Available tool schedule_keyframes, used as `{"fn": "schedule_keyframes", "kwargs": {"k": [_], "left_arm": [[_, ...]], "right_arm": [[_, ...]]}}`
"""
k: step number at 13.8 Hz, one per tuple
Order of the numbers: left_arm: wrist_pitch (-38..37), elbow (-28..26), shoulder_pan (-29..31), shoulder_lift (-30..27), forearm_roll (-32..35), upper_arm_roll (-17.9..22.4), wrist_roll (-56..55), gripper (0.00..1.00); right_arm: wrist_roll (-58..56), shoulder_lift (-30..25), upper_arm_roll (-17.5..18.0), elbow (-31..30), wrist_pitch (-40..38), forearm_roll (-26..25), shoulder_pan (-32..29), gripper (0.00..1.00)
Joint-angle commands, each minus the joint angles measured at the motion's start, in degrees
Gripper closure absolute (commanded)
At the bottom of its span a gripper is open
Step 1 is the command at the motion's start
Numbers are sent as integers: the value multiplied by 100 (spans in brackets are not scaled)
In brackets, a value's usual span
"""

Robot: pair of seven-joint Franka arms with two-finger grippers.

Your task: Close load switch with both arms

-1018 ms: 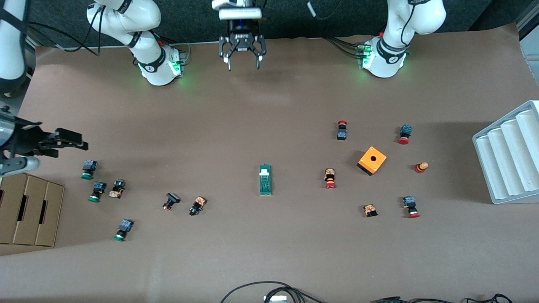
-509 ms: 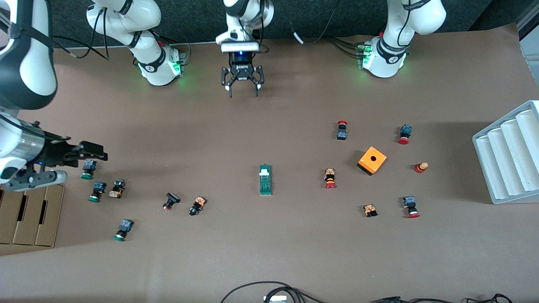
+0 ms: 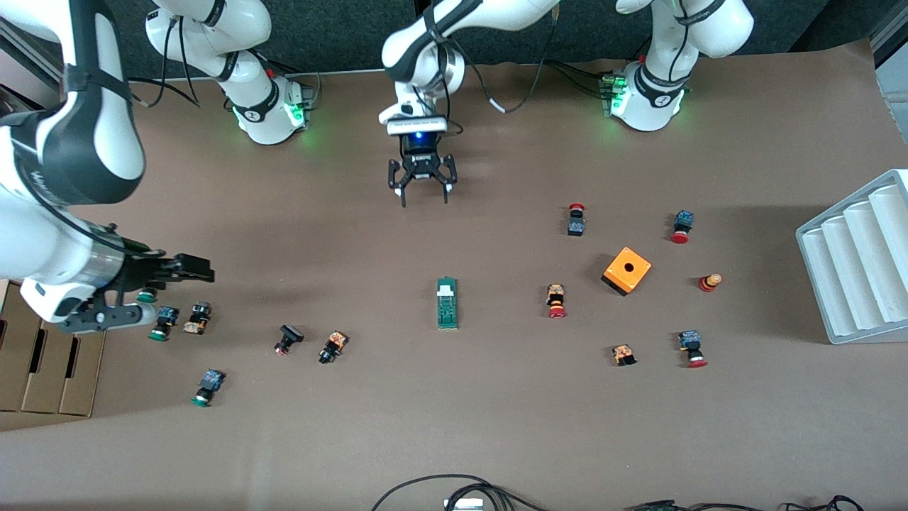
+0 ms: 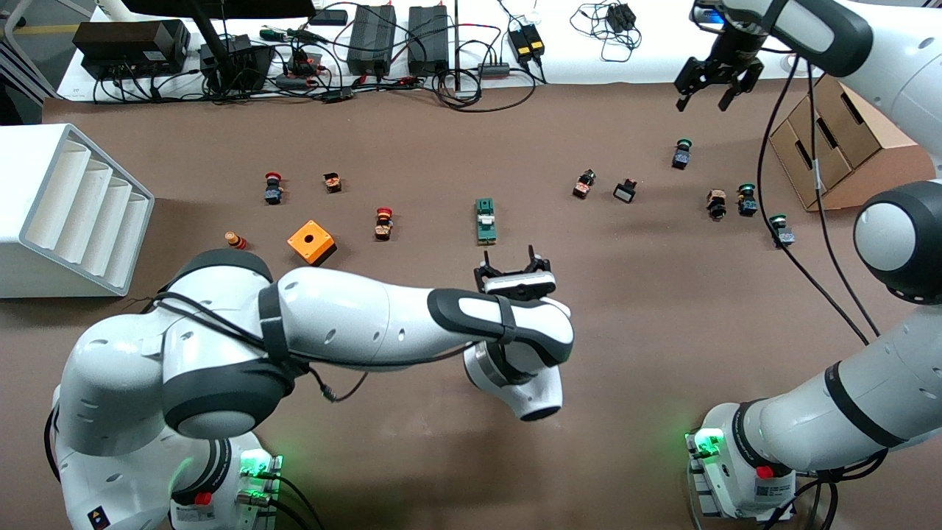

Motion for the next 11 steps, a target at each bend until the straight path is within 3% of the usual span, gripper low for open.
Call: {"fn": "schedule_keyframes", "kwargs": {"k": [1, 7, 11], "left_arm": [[-121, 228, 79, 313, 251, -106, -153, 1], [-121, 510, 290, 938, 690, -71, -302, 1], [-130, 720, 509, 1412, 1217, -53, -381, 2]], "right_arm": [[261, 54, -24, 40, 126, -11, 134, 0], [313, 133, -41, 48, 187, 164, 91, 1], [1541, 186, -59, 48, 187, 613, 178, 1]]}}
